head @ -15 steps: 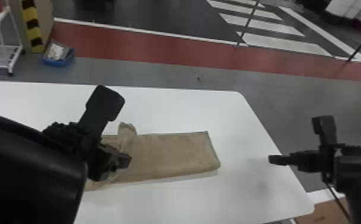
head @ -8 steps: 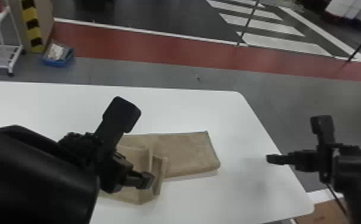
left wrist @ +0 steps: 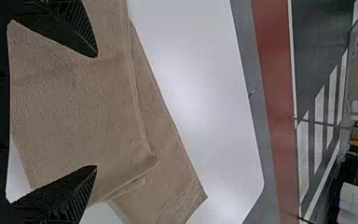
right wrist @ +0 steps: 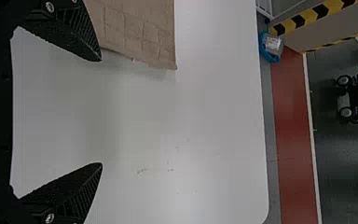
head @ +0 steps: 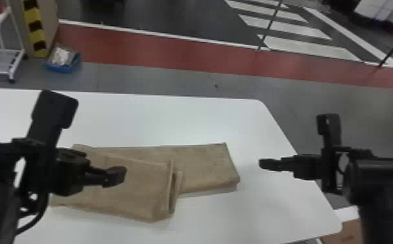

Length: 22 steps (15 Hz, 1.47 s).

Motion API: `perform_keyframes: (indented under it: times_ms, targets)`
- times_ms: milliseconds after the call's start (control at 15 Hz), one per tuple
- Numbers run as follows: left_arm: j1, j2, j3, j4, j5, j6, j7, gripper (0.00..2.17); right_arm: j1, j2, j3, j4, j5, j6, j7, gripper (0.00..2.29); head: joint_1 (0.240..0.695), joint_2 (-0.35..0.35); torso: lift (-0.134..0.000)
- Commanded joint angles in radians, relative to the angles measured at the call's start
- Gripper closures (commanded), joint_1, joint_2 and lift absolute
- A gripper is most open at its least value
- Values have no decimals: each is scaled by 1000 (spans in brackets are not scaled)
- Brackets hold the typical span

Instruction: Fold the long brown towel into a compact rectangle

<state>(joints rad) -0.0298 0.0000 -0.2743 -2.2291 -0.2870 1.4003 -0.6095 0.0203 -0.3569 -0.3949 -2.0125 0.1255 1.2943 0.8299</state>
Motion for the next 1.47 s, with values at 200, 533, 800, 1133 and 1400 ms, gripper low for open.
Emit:
perform_keyframes:
  times_ms: [200, 533, 800, 1133, 1400]
  targets:
    - [99, 31, 357, -7, 166, -183, -45, 29, -10, 188, 179, -170, 36, 107, -23, 76, 695, -286, -120]
    - [186, 77, 535, -9, 270, -241, -105, 33, 4, 320, 343, -172, 118, 129, -46, 93, 695, -28, -120]
    - [206, 121, 587, -9, 327, -244, -115, 36, 12, 358, 446, -183, 164, 187, -64, 144, 695, 115, -120]
    - [208, 126, 613, -11, 339, -244, -133, 36, 24, 358, 490, -186, 197, 224, -64, 350, 695, 185, -120]
    - [208, 129, 618, -1, 342, -247, -141, 36, 9, 358, 513, -180, 215, 233, -66, 417, 695, 200, -120]
